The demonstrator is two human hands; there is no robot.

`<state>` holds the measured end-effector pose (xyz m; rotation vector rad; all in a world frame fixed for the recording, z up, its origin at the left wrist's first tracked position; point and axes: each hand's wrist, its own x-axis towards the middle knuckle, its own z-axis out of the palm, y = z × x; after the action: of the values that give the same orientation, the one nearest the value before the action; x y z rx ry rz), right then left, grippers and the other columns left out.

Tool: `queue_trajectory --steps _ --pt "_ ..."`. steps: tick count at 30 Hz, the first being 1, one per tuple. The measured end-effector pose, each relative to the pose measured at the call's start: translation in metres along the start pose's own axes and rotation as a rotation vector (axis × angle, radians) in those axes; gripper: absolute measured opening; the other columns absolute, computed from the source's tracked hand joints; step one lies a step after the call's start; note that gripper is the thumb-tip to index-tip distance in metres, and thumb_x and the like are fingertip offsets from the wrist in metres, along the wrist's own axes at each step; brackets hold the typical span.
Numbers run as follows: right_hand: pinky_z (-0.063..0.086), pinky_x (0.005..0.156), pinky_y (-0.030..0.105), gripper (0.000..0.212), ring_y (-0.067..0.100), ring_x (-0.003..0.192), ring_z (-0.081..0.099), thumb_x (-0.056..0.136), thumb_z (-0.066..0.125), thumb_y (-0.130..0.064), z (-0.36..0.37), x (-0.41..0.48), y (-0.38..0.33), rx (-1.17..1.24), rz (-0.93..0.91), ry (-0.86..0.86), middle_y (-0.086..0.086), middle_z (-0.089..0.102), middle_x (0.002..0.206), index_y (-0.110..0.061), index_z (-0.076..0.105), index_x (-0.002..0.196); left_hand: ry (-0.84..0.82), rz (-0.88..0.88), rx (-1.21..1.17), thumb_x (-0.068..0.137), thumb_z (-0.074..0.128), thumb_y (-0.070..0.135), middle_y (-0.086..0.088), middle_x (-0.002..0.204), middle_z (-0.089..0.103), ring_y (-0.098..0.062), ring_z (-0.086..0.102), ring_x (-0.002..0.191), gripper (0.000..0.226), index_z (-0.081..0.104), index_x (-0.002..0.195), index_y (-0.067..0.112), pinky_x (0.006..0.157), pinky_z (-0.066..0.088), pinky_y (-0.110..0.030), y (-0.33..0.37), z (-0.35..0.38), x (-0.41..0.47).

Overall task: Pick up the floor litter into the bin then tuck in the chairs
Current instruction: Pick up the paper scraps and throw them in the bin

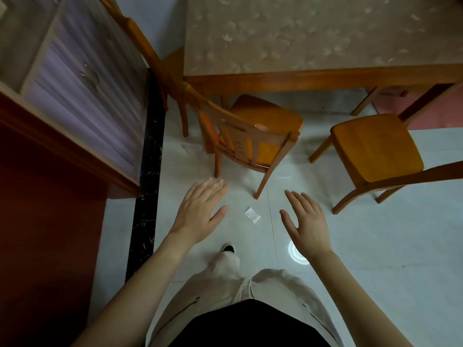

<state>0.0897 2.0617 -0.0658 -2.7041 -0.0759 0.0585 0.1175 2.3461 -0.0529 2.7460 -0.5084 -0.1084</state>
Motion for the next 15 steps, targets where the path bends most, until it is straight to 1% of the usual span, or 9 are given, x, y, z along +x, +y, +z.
queue_trajectory --steps 2,4,6,7,8,11,13,15 --pt "0.026 0.115 0.043 0.059 0.028 0.140 0.038 0.099 0.029 -0.057 0.001 0.018 -0.004 -0.029 -0.001 -0.006 0.001 0.048 0.148 -0.024 0.042 0.147 -0.009 0.013 0.005 0.099 0.027 0.049 0.001 0.152 0.038 -0.019 0.026 0.143 0.056 0.040 0.146 0.020 0.118 0.017 -0.042 -0.010 -0.004 0.019" --pt "0.019 0.117 0.041 0.059 0.028 0.141 0.036 0.100 0.028 -0.056 0.004 0.033 -0.004 -0.052 -0.008 -0.017 0.002 0.047 0.149 -0.025 0.041 0.148 -0.029 0.029 0.003 0.099 0.029 0.048 0.002 0.153 0.036 -0.019 0.024 0.144 0.056 0.039 0.146 0.021 0.118 0.016 -0.044 -0.015 0.000 0.033" --pt "0.012 0.118 0.039 0.056 0.028 0.143 0.034 0.101 0.030 -0.054 0.009 0.045 0.001 -0.074 -0.008 -0.040 0.003 0.045 0.151 -0.024 0.041 0.148 -0.054 0.034 -0.007 0.098 0.030 0.046 0.001 0.153 0.036 -0.019 0.023 0.145 0.056 0.038 0.147 0.021 0.118 0.017 -0.045 -0.017 0.011 0.043" --pt "0.011 0.119 0.039 0.055 0.027 0.143 0.033 0.101 0.032 -0.052 0.014 0.051 0.006 -0.077 -0.008 -0.050 0.004 0.044 0.151 -0.024 0.041 0.148 -0.068 0.026 -0.013 0.098 0.031 0.046 0.000 0.153 0.036 -0.020 0.024 0.144 0.056 0.038 0.147 0.021 0.118 0.016 -0.045 -0.018 0.018 0.047" --pt "0.012 0.119 0.039 0.054 0.028 0.143 0.033 0.101 0.034 -0.050 0.020 0.056 0.012 -0.073 -0.006 -0.062 0.004 0.045 0.151 -0.023 0.041 0.148 -0.083 0.011 -0.022 0.098 0.031 0.046 0.000 0.153 0.037 -0.020 0.024 0.144 0.056 0.037 0.147 0.021 0.118 0.016 -0.045 -0.019 0.028 0.050" --pt "0.023 0.117 0.043 0.055 0.029 0.141 0.037 0.100 0.037 -0.049 0.047 0.072 0.036 -0.045 0.008 -0.114 0.007 0.048 0.148 -0.019 0.044 0.146 -0.110 -0.070 -0.060 0.097 0.032 0.045 -0.002 0.151 0.039 -0.022 0.029 0.142 0.056 0.040 0.146 0.018 0.118 0.018 -0.043 -0.026 0.066 0.054" --pt "0.029 0.114 0.045 0.058 0.030 0.139 0.039 0.099 0.035 -0.051 0.072 0.083 0.053 -0.013 0.030 -0.156 0.008 0.050 0.146 -0.016 0.045 0.145 -0.116 -0.136 -0.083 0.097 0.033 0.045 -0.003 0.148 0.044 -0.023 0.035 0.139 0.056 0.044 0.143 0.016 0.117 0.022 -0.041 -0.032 0.094 0.057" --pt "0.032 0.112 0.044 0.060 0.030 0.136 0.042 0.098 0.036 -0.051 0.104 0.094 0.070 0.022 0.028 -0.189 0.008 0.051 0.144 -0.014 0.047 0.144 -0.100 -0.194 -0.104 0.097 0.034 0.044 -0.004 0.145 0.048 -0.023 0.040 0.136 0.055 0.047 0.140 0.013 0.114 0.027 -0.040 -0.042 0.126 0.062"
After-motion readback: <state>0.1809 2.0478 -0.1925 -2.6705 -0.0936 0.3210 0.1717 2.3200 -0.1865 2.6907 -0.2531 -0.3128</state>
